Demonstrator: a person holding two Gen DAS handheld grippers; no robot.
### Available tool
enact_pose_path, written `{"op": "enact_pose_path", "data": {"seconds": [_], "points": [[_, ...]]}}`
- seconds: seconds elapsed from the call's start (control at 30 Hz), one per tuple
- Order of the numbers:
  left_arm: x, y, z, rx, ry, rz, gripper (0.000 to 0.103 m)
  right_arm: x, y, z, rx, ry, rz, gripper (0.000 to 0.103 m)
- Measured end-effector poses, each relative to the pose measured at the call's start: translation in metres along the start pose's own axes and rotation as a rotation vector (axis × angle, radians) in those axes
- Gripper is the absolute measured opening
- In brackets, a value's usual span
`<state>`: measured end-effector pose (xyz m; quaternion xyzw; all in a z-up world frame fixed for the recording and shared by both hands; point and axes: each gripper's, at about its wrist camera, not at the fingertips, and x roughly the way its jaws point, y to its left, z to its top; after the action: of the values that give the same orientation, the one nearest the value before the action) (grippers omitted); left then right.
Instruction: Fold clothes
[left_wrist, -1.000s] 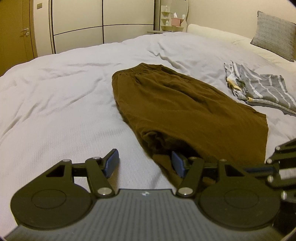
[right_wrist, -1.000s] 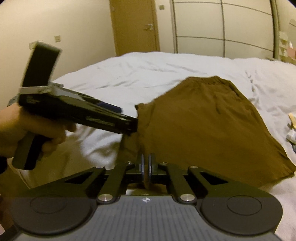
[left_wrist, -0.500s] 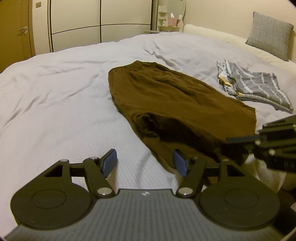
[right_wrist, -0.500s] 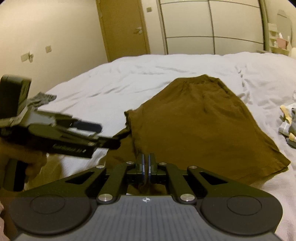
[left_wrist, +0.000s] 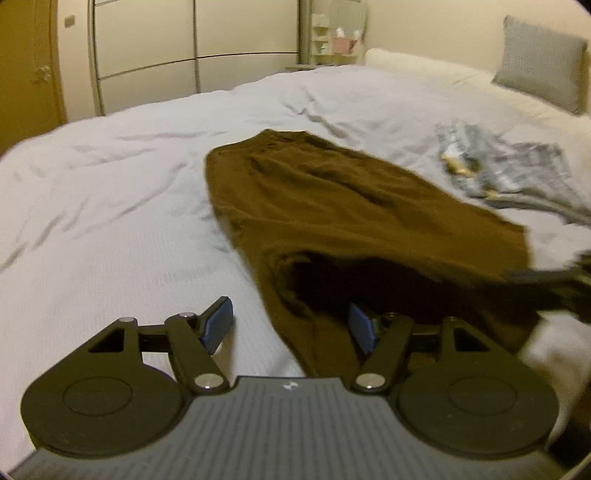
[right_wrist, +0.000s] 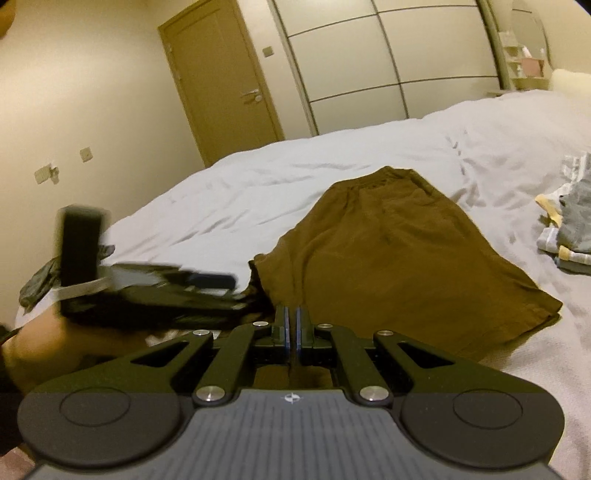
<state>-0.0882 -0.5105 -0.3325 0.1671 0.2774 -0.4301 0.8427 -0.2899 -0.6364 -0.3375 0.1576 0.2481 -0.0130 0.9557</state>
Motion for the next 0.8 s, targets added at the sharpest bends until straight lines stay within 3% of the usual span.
{"op": "enact_pose_path", "data": {"seconds": [0.1, 0.23, 0.33, 0.47, 0.57, 0.67, 0.77, 0.8], "points": [[-0.001, 0.012, 0.002, -0.044, -0.017, 0.061, 0.059, 0.002, 0.002, -0.001, -0.019, 0.012, 0.015, 0.003], [-0.026, 0.046, -0.01, -0.16, -0.063, 0.127, 0.059, 0.003, 0.004, -0.004, -0.039, 0.027, 0.065, 0.017], [-0.036, 0.072, -0.023, -0.254, -0.062, 0.147, 0.059, 0.006, 0.007, -0.007, -0.048, 0.03, 0.074, 0.023], [-0.053, 0.089, -0.035, -0.302, -0.086, 0.134, 0.059, 0.007, 0.015, -0.012, -0.079, 0.038, 0.089, 0.028], [-0.061, 0.085, -0.037, -0.278, -0.102, 0.118, 0.06, 0.015, 0.023, -0.015, -0.145, 0.059, 0.108, 0.033], [-0.061, 0.065, -0.035, -0.17, -0.099, 0.097, 0.06, 0.028, 0.026, -0.016, -0.195, 0.092, 0.1, 0.032], [-0.057, 0.042, -0.033, -0.024, -0.088, 0.085, 0.06, 0.032, 0.018, -0.01, -0.142, 0.098, 0.103, 0.027], [-0.053, 0.035, -0.032, 0.027, -0.077, 0.087, 0.06, 0.031, 0.016, -0.009, -0.13, 0.096, 0.101, 0.018]]}}
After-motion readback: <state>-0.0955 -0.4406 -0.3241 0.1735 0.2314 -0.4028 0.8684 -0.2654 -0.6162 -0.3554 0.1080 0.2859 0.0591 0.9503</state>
